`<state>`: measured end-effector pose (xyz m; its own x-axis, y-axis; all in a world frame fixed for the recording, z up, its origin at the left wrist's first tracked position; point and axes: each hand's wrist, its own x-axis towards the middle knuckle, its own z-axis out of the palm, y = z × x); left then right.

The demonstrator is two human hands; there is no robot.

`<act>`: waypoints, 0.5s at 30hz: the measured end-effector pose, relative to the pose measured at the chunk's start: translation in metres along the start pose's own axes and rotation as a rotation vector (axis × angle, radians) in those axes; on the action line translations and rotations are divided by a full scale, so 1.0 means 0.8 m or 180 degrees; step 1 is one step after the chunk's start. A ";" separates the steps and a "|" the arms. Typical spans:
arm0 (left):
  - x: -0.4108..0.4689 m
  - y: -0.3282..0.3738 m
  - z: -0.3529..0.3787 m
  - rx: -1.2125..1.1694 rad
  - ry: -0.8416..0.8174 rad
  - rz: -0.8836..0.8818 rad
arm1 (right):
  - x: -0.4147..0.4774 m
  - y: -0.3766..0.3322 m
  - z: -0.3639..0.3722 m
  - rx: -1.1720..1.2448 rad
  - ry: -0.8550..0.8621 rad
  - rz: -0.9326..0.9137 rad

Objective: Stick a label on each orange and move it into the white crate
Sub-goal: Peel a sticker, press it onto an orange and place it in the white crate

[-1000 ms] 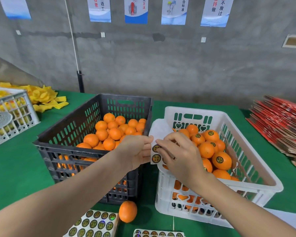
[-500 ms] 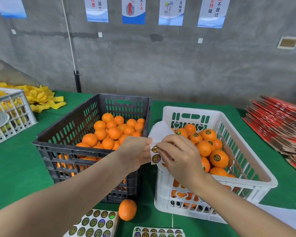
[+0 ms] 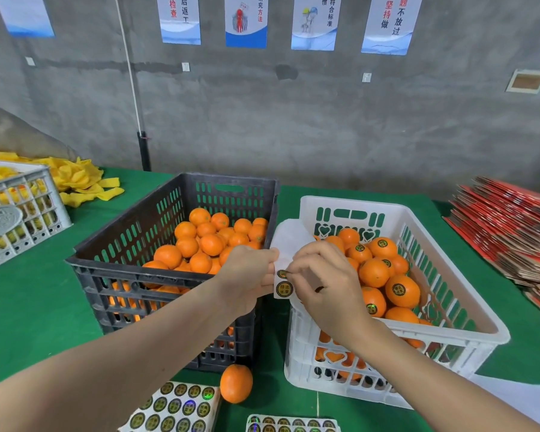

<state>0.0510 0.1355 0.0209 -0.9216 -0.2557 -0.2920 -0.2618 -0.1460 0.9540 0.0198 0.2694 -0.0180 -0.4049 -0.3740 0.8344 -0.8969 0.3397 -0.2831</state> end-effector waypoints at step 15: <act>-0.025 -0.015 -0.045 0.0853 -0.0739 0.1182 | 0.087 0.013 -0.010 0.0593 -0.0697 0.1580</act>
<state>0.0830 0.1077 0.0131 -0.9978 -0.0202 0.0634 0.0590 0.1721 0.9833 -0.0163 0.2535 0.0411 -0.7951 -0.3853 0.4684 -0.5981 0.3698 -0.7110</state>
